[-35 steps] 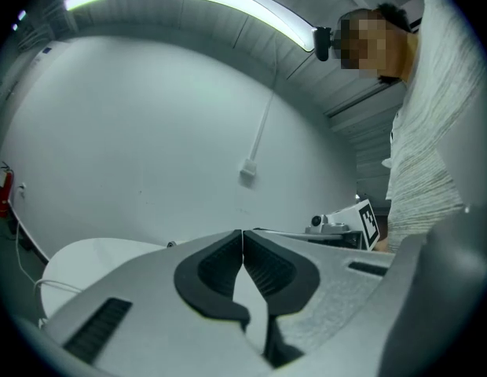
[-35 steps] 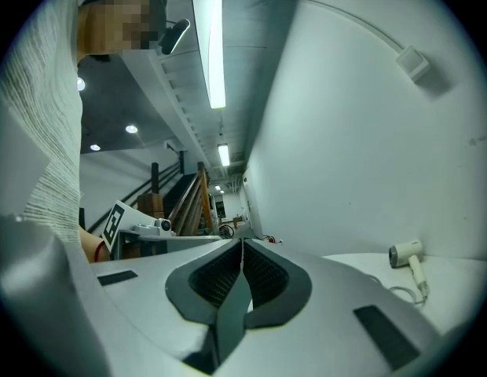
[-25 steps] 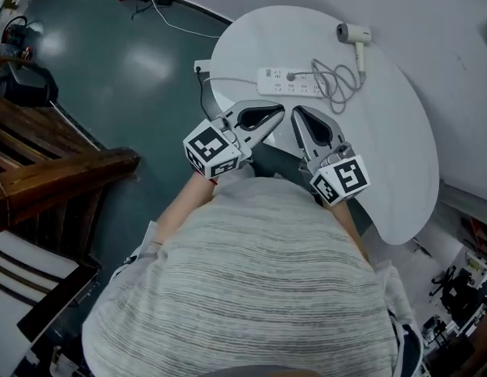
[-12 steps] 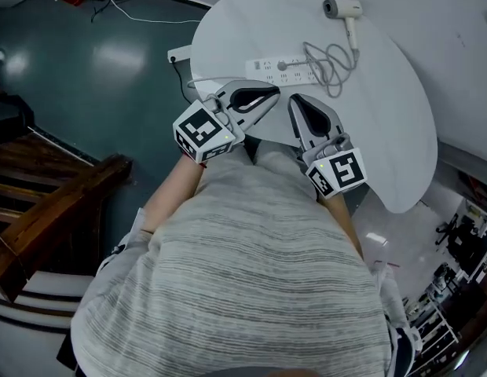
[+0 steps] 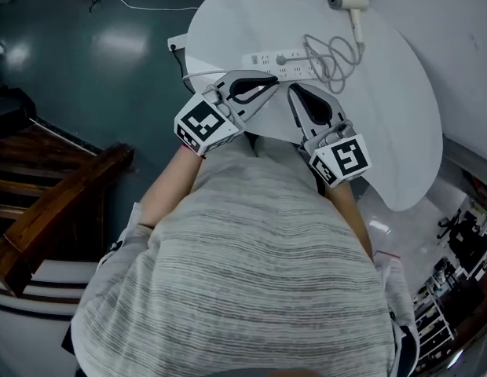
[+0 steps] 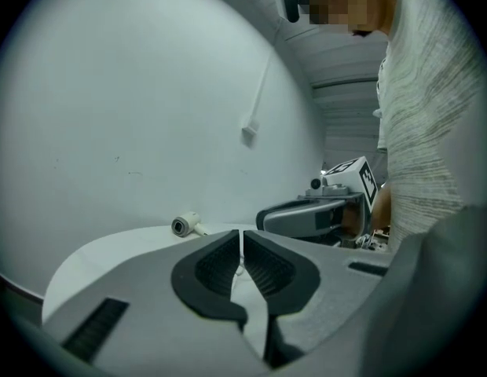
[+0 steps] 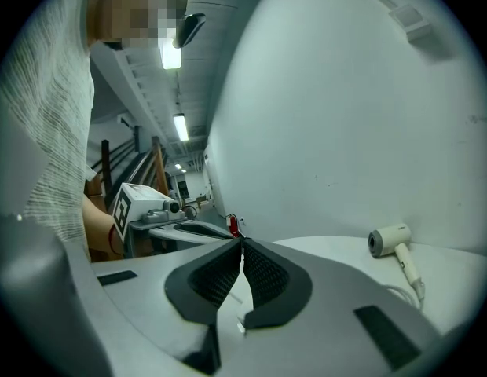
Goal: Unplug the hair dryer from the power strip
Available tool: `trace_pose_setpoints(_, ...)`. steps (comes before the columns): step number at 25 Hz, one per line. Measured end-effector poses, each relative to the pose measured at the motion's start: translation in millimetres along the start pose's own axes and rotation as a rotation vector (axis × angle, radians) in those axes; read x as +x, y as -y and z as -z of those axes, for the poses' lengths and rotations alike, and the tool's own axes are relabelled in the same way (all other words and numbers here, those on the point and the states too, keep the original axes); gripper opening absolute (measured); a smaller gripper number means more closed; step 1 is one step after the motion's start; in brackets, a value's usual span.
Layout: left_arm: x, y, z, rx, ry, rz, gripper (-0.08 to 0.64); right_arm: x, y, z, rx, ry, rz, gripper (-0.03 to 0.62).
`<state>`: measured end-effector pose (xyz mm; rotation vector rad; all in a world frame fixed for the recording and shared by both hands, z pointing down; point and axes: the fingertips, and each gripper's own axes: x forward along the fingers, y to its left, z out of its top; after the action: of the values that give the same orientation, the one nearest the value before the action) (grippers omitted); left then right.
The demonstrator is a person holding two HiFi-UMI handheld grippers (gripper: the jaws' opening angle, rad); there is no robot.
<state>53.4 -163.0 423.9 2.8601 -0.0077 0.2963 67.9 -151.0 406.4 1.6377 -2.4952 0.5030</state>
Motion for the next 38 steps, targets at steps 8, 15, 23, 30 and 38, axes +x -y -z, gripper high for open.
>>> trace_pose_setpoints(8, 18, -22, 20, 0.107, -0.121, -0.015, 0.086, 11, 14, 11, 0.028, -0.021, -0.029, 0.028)
trace_pose_setpoints(15, 34, -39, 52, 0.162, -0.273, -0.01, 0.321, 26, 20, 21, 0.056, -0.05, -0.052, 0.028)
trace_pose_setpoints(23, 54, -56, 98, 0.254, -0.455, 0.01, 0.392, 33, 27, 33, 0.075, -0.1, -0.043, 0.028)
trace_pose_setpoints(30, 65, -68, 132, 0.309, -0.582, 0.046, 0.428, 42, 32, 59, 0.103, -0.194, -0.019, 0.028)
trace_pose_setpoints(38, 77, -69, 159, 0.312, -0.691, 0.107, 0.462, 47, 44, 89, 0.12, -0.329, 0.035, 0.031)
